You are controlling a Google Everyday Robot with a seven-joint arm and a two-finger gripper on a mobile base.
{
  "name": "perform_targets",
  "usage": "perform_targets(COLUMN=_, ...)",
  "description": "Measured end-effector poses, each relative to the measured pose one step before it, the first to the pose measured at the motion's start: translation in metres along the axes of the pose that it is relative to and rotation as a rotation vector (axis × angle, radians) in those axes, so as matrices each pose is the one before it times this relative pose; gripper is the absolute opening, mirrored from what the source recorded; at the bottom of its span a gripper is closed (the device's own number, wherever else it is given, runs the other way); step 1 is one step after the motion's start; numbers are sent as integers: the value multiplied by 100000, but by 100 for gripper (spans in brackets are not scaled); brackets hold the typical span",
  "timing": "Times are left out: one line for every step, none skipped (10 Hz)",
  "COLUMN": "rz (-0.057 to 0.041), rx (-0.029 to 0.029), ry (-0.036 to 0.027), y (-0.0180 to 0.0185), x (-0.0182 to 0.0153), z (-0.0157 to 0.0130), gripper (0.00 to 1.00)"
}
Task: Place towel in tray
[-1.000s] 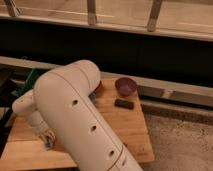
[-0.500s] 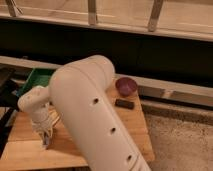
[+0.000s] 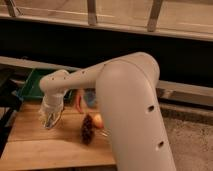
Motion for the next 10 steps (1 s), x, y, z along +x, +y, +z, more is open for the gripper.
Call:
perform_targets(rz=-78, rx=-1028, ry=-2119, y=-810, x=-1326, z=-1002, gripper=0)
perform_targets(rz=631, rx=-885, ry=-2104, y=-773, x=-1411, z=-1085, gripper=0)
perform_targets(rz=837, rx=-344, ry=-1350, y=-743, x=-848, z=-775, gripper=0)
perform_targets(rz=-46, rx=-23, ry=253, y=20, x=46, z=108, gripper=0)
perform_targets(rz=-268, rx=-68, ry=142, y=189, x=19, z=90, gripper=0)
perform_targets(rz=-11, rx=-24, ry=-2, y=13, x=5, z=-7, gripper=0)
perform_targets(rz=190, rx=38, ry=-68, y=-128, x=-4, z=-45, gripper=0)
perform_targets(rz=127, rx=65, ry=-48, y=-97, x=-13, z=-20, gripper=0)
perform_targets(rz=-387, rx=92, ry=-272, y=107, x=-103, z=24, gripper=0)
perform_targets(rz=-1195, rx=-24, ry=-1272, y=200, x=-536, z=-94, gripper=0)
